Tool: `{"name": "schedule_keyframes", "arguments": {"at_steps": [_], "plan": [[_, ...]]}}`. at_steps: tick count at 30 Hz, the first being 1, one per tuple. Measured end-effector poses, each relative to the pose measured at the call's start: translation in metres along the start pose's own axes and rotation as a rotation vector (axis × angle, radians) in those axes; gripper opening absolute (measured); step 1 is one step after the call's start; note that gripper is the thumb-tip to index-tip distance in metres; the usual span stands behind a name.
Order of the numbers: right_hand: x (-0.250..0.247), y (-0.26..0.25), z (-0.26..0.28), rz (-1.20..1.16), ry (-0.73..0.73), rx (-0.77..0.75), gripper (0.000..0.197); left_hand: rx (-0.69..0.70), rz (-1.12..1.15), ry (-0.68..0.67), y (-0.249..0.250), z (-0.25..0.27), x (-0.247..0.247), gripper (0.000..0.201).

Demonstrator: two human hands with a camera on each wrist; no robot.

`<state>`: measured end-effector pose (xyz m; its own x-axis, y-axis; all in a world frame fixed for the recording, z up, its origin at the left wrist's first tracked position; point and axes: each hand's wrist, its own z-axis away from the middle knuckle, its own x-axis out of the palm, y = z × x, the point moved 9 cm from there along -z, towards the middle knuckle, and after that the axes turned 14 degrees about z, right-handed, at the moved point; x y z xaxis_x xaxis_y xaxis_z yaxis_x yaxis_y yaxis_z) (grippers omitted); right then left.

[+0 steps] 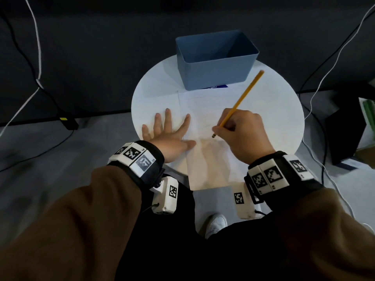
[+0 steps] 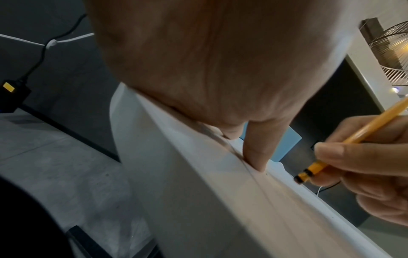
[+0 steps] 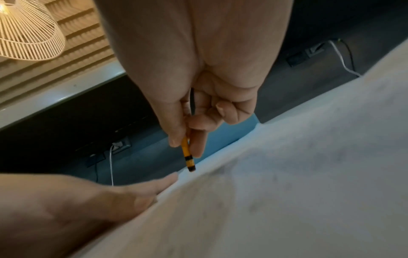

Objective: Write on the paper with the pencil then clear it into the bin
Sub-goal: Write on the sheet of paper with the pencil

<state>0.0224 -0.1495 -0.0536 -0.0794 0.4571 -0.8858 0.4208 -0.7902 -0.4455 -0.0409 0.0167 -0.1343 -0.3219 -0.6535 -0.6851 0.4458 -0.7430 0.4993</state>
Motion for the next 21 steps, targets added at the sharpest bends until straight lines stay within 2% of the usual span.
{"name": "schedule_keyframes", "arguments": {"at_steps": [3, 9, 16, 21], "plan": [[0.009, 0.003, 0.002, -0.007, -0.037, 0.006, 0.020, -0.001, -0.011, 0.003, 0.001, 0.001, 0.000, 0.074], [-0.015, 0.032, 0.000, 0.102, 0.032, 0.102, 0.024, 0.014, -0.011, 0.003, 0.001, 0.002, 0.000, 0.074], [0.004, -0.001, 0.005, 0.035, -0.033, -0.019, 0.017, -0.001, -0.006, -0.008, 0.002, 0.003, 0.000, 0.074], [-0.019, 0.035, 0.007, 0.158, -0.007, 0.104, 0.020, 0.020, -0.005, -0.003, 0.000, 0.002, 0.000, 0.074]]}}
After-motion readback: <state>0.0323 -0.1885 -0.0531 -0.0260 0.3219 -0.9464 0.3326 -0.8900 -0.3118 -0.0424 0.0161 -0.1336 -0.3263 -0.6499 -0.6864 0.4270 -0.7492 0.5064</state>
